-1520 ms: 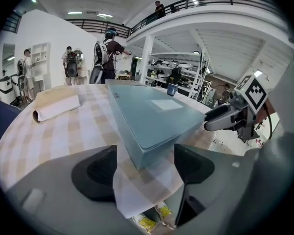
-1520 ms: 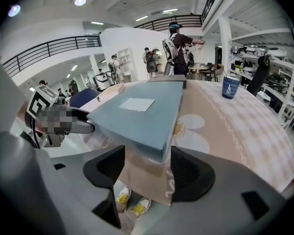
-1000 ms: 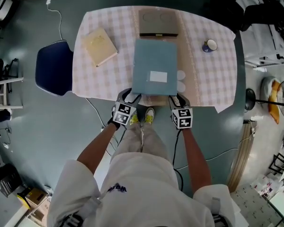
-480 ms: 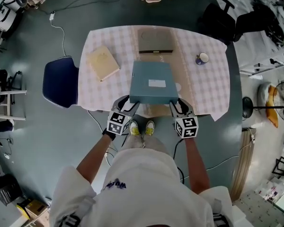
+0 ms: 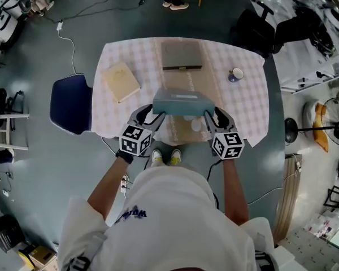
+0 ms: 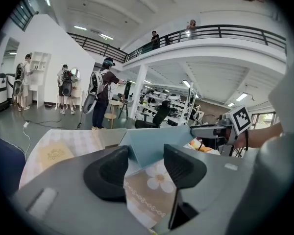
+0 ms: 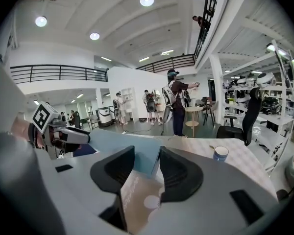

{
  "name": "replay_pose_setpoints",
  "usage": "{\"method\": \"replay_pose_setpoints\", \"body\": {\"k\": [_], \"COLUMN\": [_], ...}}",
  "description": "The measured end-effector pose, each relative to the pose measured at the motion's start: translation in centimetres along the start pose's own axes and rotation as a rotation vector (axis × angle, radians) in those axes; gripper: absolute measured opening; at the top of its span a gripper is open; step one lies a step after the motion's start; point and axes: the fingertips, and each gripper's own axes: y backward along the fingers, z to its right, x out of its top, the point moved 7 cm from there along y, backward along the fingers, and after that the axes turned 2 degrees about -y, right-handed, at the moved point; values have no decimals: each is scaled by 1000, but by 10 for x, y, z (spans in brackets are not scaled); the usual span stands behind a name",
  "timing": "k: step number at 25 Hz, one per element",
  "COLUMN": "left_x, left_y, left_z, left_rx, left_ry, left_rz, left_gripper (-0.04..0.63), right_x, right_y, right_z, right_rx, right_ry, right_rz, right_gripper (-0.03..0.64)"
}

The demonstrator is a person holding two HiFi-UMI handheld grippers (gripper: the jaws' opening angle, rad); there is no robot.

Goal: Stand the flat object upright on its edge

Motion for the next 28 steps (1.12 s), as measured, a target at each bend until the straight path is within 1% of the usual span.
{"method": "replay_pose_setpoints", "body": {"k": [2, 6, 10, 14, 16, 17, 20, 24, 28], "left_x": [13, 31, 45, 56, 61, 62, 65, 64, 66], "left_y": [-5, -22, -35, -47, -49, -49, -48, -47, -45], "left_z": [-6, -18, -31, -41, -41, -41, -43, -47, -43], "left_rx": [1, 9, 24, 31, 30, 27, 23, 29, 30], "left_ry": [4, -17, -84, -117, -133, -135, -134, -128, -125], "left_rz": [21, 54, 79, 90, 100, 110, 132, 129, 139], "left_gripper": [230, 233, 233, 236, 240, 243, 257, 262, 262], "right_x": [12, 31, 48, 60, 65, 67, 68, 65, 68], "right_y": [-8, -26, -48, -63, -65, -65, -66, -66, -60], "right_z": [5, 16, 25, 31, 33, 34, 37, 36, 36], "right_rx": [-8, -19, -31, -47, -57, -62, -70, -72, -74], "right_ry": [1, 28, 35, 51, 56, 52, 30, 23, 26], "right_rz": [25, 44, 64, 58, 69, 78, 94, 87, 101], "right_gripper": [167, 166, 164, 161, 174, 184, 186, 184, 184]}}
